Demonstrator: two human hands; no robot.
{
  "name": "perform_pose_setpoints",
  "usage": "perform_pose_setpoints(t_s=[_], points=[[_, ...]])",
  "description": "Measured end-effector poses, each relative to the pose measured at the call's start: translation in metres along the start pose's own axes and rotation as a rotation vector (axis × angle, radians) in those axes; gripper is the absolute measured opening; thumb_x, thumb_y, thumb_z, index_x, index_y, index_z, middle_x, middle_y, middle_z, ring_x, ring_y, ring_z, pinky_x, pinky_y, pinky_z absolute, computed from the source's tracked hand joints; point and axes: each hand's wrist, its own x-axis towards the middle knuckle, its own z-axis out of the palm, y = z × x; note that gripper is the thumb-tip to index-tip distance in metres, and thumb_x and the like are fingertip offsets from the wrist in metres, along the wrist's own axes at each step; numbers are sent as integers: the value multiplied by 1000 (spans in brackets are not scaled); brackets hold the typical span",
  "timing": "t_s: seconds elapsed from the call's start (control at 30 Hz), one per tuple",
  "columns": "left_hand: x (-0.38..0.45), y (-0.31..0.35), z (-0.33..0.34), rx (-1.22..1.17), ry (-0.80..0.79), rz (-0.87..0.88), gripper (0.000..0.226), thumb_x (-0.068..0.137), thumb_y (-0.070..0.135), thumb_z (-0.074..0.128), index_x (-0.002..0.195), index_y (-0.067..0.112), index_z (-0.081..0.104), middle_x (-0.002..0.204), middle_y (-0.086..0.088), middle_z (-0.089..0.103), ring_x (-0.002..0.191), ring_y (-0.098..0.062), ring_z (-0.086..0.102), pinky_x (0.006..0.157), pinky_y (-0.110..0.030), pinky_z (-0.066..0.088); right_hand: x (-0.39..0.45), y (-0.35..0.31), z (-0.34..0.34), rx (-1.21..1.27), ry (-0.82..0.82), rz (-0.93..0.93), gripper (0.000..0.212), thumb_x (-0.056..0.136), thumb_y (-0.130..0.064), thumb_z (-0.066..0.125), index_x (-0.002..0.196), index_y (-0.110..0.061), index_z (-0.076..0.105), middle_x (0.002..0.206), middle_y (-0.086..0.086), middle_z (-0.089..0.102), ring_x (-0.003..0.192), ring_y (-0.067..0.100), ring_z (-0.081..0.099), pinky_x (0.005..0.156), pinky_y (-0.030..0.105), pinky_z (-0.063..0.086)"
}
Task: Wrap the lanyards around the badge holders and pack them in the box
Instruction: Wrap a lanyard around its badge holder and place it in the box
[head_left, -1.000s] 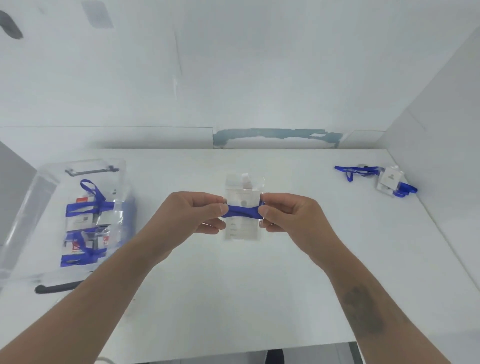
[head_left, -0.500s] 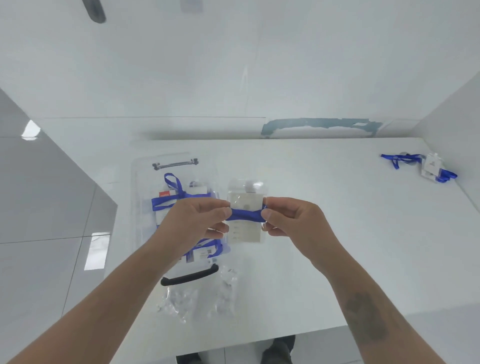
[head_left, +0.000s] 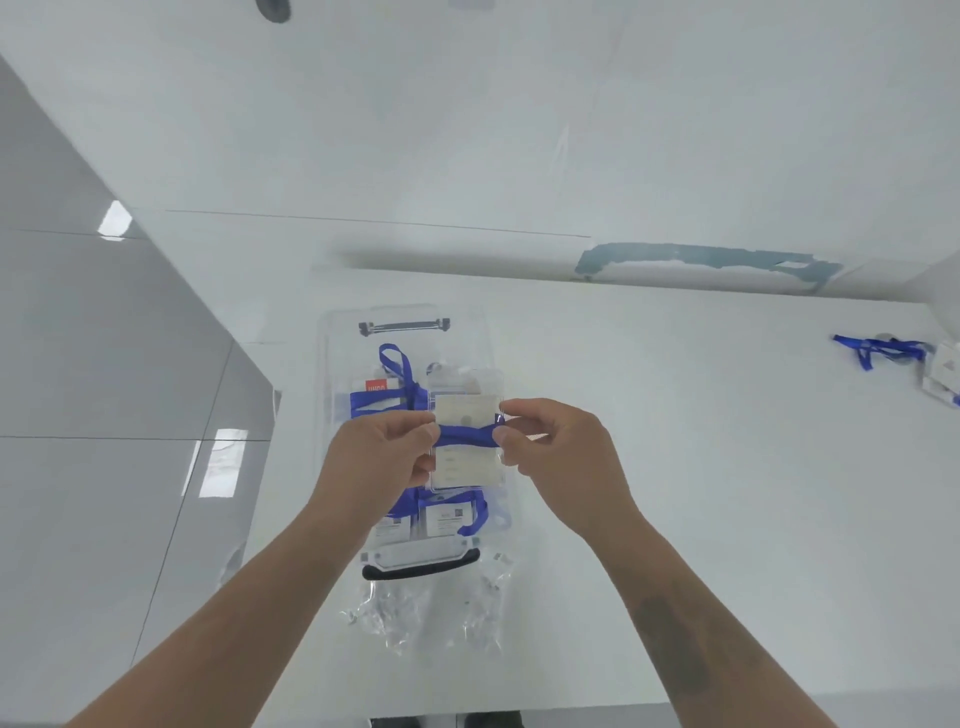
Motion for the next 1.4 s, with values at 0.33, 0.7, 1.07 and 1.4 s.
perform_pose_setpoints(t_s=[0.33, 0.7, 1.07, 1.4], points=[[60, 6, 13, -38, 152, -89, 10, 97, 11, 57, 97, 16, 67, 79, -3, 66, 71, -17, 61, 72, -32, 58, 34, -29, 36, 89, -159, 85, 38, 96, -25, 55, 133, -22, 57, 119, -13, 62, 105, 5, 59, 87, 19, 48], [122, -11, 29, 163, 147, -159, 15, 89, 17, 61, 80, 18, 73, 71, 0, 68, 64, -16, 61, 64, -28, 51, 78, -21, 101, 177, -95, 384, 62, 98, -51, 40, 151, -20, 28, 141, -5, 44, 106, 10, 49, 73, 15, 48], [142, -24, 34, 490, 210, -75, 23, 92, 20, 57, 82, 10, 76, 75, -5, 70, 50, -7, 48, 44, -19, 33, 99, -5, 133, 262, 24, 429, 87, 65, -82, 29, 130, -27, 46, 130, -4, 56, 117, 18, 58, 97, 45, 52], [129, -23, 32, 383, 268, -35, 13, 85, 15, 63, 92, 24, 57, 87, 11, 58, 80, -11, 54, 56, -18, 32, 92, -21, 108, 252, -69, 468, 67, 95, -64, 31, 150, -24, 33, 149, -1, 43, 130, 18, 47, 76, 19, 39]])
